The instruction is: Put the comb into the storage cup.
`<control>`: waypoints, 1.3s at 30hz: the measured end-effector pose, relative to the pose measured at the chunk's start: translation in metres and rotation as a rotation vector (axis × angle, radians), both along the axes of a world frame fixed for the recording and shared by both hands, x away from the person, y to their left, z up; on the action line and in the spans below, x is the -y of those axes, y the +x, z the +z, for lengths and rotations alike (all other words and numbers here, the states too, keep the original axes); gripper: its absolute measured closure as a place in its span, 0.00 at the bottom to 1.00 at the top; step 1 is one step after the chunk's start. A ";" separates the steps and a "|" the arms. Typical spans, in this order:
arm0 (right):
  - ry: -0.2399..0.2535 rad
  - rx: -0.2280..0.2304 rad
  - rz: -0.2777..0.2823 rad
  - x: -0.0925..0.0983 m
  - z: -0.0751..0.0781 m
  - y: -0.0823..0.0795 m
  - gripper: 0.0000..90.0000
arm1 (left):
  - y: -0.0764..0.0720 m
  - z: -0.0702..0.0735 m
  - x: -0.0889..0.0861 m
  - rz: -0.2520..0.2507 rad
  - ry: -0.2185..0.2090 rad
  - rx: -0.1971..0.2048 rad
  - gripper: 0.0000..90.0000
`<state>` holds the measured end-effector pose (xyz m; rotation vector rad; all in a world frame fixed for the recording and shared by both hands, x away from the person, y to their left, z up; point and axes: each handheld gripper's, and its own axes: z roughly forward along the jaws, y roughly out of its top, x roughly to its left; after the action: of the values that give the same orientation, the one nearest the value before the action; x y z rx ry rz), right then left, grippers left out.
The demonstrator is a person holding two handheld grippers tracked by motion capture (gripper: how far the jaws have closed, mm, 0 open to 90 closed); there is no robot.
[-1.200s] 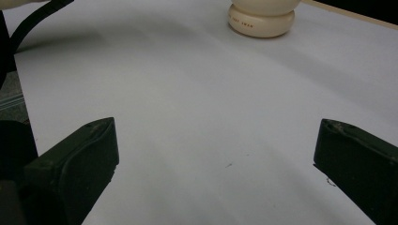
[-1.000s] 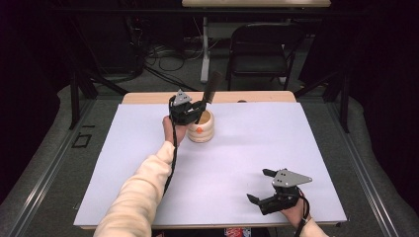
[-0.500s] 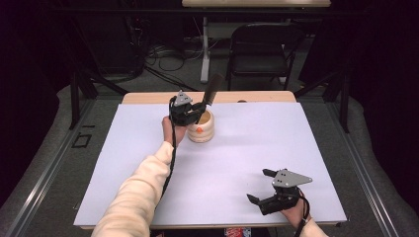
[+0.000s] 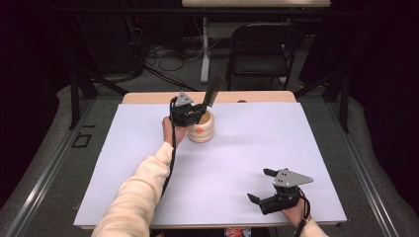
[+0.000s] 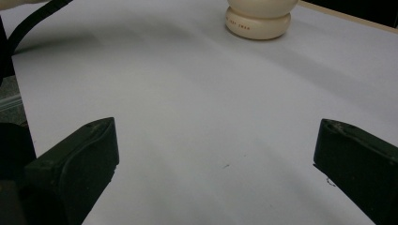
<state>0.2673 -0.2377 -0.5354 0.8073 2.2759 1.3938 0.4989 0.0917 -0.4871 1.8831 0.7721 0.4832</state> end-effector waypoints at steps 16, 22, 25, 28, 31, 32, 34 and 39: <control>-0.003 0.000 0.001 0.000 0.000 0.000 0.00 | 0.002 -0.002 0.002 -0.021 0.035 -0.030 0.81; -0.003 0.004 0.004 0.000 0.000 0.000 0.00 | 0.002 -0.002 0.003 -0.023 0.042 -0.036 0.81; -0.002 0.005 0.002 0.001 0.000 0.000 0.00 | 0.003 -0.003 0.002 -0.024 0.044 -0.044 0.81; -0.002 0.002 0.001 0.000 0.000 0.000 0.00 | 0.003 -0.003 0.003 -0.024 0.049 -0.046 0.81; -0.002 0.005 0.002 0.000 0.000 0.000 0.00 | 0.003 -0.003 0.003 -0.027 0.054 -0.050 0.81; -0.002 0.002 0.001 0.000 0.000 0.000 0.00 | 0.003 -0.003 0.003 -0.028 0.055 -0.051 0.81; -0.001 0.001 0.002 0.000 0.000 0.000 0.00 | 0.003 -0.003 0.002 -0.028 0.057 -0.052 0.81; -0.002 0.001 0.002 0.000 0.000 0.000 0.00 | 0.003 -0.003 0.002 -0.032 0.062 -0.055 0.81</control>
<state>0.2675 -0.2381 -0.5353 0.8043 2.2773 1.3921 0.5019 0.0894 -0.4904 1.9701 0.7690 0.4414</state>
